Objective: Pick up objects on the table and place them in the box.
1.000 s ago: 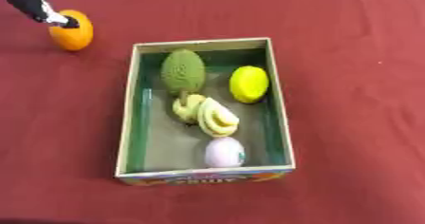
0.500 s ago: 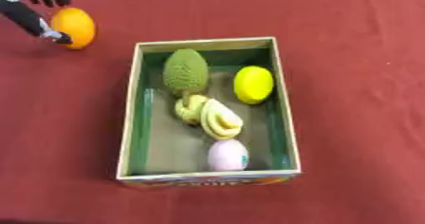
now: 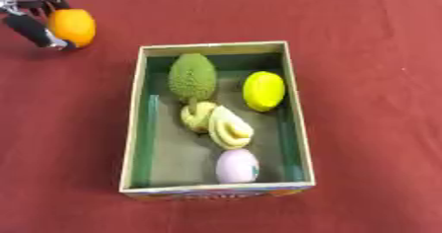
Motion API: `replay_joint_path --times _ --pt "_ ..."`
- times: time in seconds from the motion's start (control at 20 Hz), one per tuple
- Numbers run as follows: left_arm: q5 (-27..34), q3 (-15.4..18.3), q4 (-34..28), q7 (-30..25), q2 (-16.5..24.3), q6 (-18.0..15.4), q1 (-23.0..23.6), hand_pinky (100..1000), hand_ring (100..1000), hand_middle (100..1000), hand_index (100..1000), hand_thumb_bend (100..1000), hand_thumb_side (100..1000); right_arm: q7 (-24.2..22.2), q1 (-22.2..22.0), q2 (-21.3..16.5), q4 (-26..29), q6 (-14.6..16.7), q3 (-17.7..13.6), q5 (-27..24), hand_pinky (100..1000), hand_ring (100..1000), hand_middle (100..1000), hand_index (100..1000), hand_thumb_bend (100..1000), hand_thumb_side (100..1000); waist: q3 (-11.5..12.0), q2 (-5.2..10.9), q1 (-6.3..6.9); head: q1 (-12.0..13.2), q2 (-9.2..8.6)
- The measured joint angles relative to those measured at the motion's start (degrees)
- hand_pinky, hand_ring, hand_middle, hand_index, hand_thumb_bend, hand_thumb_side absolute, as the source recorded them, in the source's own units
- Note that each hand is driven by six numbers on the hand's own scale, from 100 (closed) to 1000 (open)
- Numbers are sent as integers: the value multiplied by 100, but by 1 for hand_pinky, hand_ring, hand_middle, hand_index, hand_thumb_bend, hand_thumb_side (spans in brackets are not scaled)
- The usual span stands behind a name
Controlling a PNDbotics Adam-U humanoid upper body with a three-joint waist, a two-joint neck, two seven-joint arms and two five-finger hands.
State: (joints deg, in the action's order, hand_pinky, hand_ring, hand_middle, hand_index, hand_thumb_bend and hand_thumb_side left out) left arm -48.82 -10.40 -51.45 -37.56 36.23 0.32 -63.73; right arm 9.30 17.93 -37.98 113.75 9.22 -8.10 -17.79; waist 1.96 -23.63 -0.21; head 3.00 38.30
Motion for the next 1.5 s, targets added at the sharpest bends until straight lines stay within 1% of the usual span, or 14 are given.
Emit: replay_joint_path --times 0.1,0.15,0.35,0.5,0.6,0.75,0.85,0.95,1.1,1.15,1.25,1.35,1.4,1.5 --pt "-28 6 59 96 -32 24 -8 788 741 695 786 292 172 0 1 10 0 0 0 1 768 747 749 893 100 533 -7 -13 -5 2 -7" --pt "-40 7 69 143 -47 34 -13 768 715 665 741 248 100 1 1 19 0 0 0 1 768 747 749 893 100 533 -7 -13 -7 2 -7" --pt "-154 6 79 379 -60 109 -33 736 671 622 672 210 100 1 1 43 0 -1 0 1 768 747 749 892 100 533 -6 -13 -5 -10 -6" --pt "-178 -2 -118 524 -76 132 -27 736 669 623 669 224 100 0 -13 43 0 -3 -1 1 768 748 750 892 100 533 2 -4 -2 -48 25" --pt "-137 -59 -420 534 -66 125 -5 737 668 624 672 235 100 8 -38 43 0 -11 -1 1 768 748 750 892 100 533 20 25 7 -86 67" --pt "32 -190 -1168 432 17 108 11 736 661 619 670 221 100 21 -67 43 0 -23 -3 1 769 748 750 892 100 534 46 119 29 -148 131" --pt "266 -309 -1813 313 95 105 18 732 650 610 667 182 100 24 -84 43 0 -27 -4 1 769 749 750 892 100 534 50 167 57 -182 157" --pt "655 -479 -2479 171 136 122 41 729 640 600 664 150 100 23 -84 43 0 -29 -4 1 769 749 751 892 100 534 51 198 83 -210 195" --pt "1349 -859 -3550 -35 206 186 126 722 635 594 667 179 100 5 -79 43 0 -48 -2 -2 770 750 752 892 100 534 38 241 109 -223 205" --pt "1552 -1021 -3918 -111 235 210 159 714 628 589 667 171 100 -3 -77 43 0 -55 -1 -2 770 751 752 892 100 534 26 248 118 -230 208" --pt "1896 -1335 -4607 -275 279 286 225 707 615 576 661 142 100 -19 -71 43 0 -71 -1 -5 770 751 752 892 100 534 3 274 144 -251 240" --pt "2166 -1570 -5181 -406 295 422 292 705 609 569 664 119 100 -28 -41 43 0 -81 0 -9 770 751 752 892 100 534 -6 311 153 -260 252" --pt "2271 -1657 -5415 -460 295 508 332 704 608 569 665 101 100 -36 -28 43 0 -87 1 -12 771 751 752 892 100 534 -10 319 152 -260 253" --pt "2440 -1803 -5751 -575 288 690 410 706 612 573 667 107 100 -48 -25 43 0 -98 2 -18 771 752 754 892 100 532 -15 325 151 -259 255"
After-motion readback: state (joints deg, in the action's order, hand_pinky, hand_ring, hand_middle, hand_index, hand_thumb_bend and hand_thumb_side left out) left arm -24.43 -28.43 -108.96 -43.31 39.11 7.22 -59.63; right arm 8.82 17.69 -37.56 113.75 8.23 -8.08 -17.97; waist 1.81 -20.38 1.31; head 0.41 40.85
